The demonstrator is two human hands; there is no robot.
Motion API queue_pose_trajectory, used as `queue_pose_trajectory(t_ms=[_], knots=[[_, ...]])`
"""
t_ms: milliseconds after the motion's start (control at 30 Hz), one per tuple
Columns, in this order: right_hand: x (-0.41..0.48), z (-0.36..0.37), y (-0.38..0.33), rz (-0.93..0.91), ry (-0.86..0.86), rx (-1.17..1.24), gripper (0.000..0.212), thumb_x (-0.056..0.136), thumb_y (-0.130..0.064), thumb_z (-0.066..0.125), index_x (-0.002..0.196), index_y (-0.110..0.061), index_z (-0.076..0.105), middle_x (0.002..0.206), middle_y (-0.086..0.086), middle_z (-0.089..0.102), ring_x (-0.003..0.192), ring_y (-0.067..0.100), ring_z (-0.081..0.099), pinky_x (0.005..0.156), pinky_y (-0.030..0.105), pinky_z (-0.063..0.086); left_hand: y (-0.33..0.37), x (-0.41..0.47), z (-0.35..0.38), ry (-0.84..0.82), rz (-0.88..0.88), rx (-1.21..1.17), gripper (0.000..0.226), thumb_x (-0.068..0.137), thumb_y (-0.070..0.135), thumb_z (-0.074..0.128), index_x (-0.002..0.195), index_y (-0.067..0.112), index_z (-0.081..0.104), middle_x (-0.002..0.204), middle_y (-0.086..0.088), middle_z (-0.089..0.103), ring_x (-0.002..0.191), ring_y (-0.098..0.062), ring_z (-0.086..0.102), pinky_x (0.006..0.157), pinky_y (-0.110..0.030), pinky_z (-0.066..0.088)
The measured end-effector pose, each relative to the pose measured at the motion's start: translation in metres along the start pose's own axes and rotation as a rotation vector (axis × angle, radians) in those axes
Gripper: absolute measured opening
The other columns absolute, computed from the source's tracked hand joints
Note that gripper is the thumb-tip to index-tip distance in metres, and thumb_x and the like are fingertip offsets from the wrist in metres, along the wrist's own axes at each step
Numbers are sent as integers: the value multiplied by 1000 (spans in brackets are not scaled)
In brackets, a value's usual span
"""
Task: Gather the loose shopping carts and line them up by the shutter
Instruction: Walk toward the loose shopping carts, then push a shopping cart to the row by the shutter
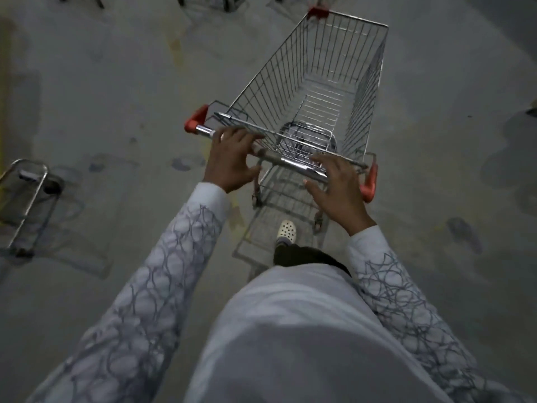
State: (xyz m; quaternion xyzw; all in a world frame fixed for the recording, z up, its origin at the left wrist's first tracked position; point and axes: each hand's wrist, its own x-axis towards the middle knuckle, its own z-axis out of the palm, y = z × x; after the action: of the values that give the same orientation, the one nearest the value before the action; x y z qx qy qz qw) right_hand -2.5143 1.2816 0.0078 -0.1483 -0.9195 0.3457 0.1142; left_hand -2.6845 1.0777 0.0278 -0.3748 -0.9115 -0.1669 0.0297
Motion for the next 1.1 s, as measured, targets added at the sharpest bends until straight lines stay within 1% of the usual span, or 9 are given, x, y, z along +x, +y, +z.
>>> queue_pose_trajectory(t_ms=[67,200,267,367,533,700,867,967,1100], knots=[[41,10,-8,103,-138,35,56,88,-38,75,138,-27,53,121,1,61,112,23,58,91,38,48,-31,43,6,-178,49,149,41,71,43,73,105,21,72,104,-6,70,108,-30,57,102,-42,35],[107,42,-23,160,-433,-41,61,83,-64,71,131,-31,57,103,-8,64,89,14,59,75,31,46,-67,87,12,-448,-75,412,43,60,53,47,67,17,70,57,-1,56,59,-29,57,67,-30,50],[128,63,-28,156,-516,-83,55,82,-70,67,115,-27,66,100,-7,68,87,15,64,74,31,52,-84,95,17,-436,-89,445,33,59,47,53,66,18,68,56,0,52,57,-30,57,63,-28,45],[153,86,-39,142,-594,-134,39,91,-57,64,94,-19,68,87,4,68,79,24,67,65,31,50,-108,119,13,-443,-79,475,20,57,36,66,66,17,67,55,-1,50,59,-30,55,62,-28,33],[197,104,-52,182,-585,-19,33,92,-50,62,76,-22,63,68,-1,63,65,21,65,58,29,43,-148,166,10,-479,-37,525,21,55,37,65,64,18,63,53,-1,47,57,-27,47,62,-27,34],[243,104,-58,240,-536,-83,30,90,-54,60,91,-25,65,82,2,65,77,29,67,63,32,47,-165,216,12,-509,0,520,21,59,39,62,66,20,63,56,0,47,59,-26,45,64,-28,36],[287,108,-68,302,-463,-173,25,93,-48,57,81,-27,55,86,6,62,86,34,67,68,34,47,-193,265,13,-468,89,493,18,63,38,62,67,20,62,59,-1,54,60,-26,46,66,-29,33],[317,118,-75,342,-401,-235,37,93,-53,54,93,-20,69,92,11,70,89,36,69,71,36,51,-213,297,13,-452,153,475,19,63,39,62,68,20,62,60,-1,55,59,-26,47,66,-29,32],[359,136,-90,387,-282,-350,42,91,-56,57,98,-18,72,97,12,72,91,36,69,67,33,42,-245,344,13,-428,242,446,18,66,38,62,65,20,59,58,-1,48,57,-26,46,66,-30,29]])
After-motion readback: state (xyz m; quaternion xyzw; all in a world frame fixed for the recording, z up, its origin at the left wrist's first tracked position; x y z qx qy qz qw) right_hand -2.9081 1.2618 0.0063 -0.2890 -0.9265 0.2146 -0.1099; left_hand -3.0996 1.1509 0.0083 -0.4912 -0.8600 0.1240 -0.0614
